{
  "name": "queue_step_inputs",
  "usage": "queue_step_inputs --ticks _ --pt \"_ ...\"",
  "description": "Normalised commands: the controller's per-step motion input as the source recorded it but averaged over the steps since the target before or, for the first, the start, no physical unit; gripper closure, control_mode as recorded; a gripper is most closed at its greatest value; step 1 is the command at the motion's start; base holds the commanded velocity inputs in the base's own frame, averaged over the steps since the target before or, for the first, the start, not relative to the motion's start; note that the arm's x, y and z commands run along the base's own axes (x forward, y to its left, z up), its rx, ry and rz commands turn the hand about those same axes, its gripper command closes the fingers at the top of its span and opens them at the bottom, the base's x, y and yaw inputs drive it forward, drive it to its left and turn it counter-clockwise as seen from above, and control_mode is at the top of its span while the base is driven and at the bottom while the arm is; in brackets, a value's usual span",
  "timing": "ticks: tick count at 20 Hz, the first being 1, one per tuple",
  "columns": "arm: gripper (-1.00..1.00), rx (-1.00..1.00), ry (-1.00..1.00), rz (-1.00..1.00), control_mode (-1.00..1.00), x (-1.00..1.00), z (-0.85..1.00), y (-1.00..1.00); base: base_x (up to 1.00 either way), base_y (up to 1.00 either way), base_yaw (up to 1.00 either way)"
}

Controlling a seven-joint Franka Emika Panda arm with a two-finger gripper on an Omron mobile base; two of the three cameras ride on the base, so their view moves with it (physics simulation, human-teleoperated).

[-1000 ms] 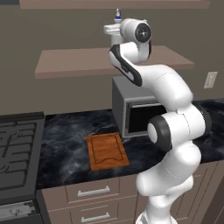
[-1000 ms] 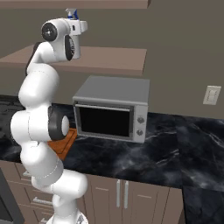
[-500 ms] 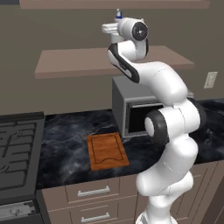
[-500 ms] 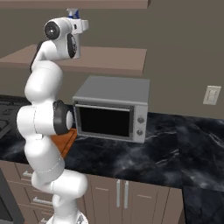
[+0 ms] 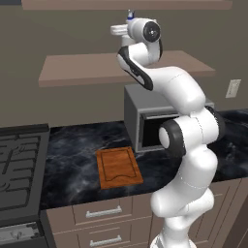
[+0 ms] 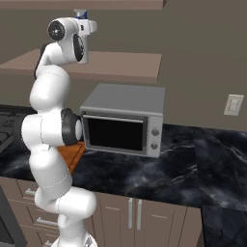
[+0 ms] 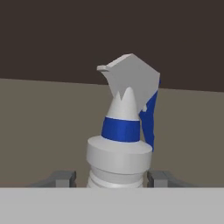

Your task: Grab the spray bottle from the shelves, then place it next to the cutting board for sanitizing. Then grab the dish brush from the countertop next to the sink and place it next to the cutting board.

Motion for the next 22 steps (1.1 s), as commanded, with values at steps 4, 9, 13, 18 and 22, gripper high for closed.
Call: queue_step_inputs --ticks 4,9,13,18,22 --pt "1.0 0.2 0.0 0.0 -1.0 -0.01 0.0 -0.01 0.0 0.0 0.0" --pt "1.0 0.26 0.0 0.0 -1.0 0.0 0.0 -0.15 0.0 0.0 0.0" --pt "1.0 0.25 0.01 0.0 -1.0 0.0 0.0 -0.11 0.0 0.0 0.0" --pt "1.0 0.12 0.0 -0.02 -1.0 -0.09 0.09 -0.01 0.0 0.0 0.0" --pt "1.0 0.06 0.0 0.0 -1.0 -0.33 0.12 0.0 0.0 0.0 0.0"
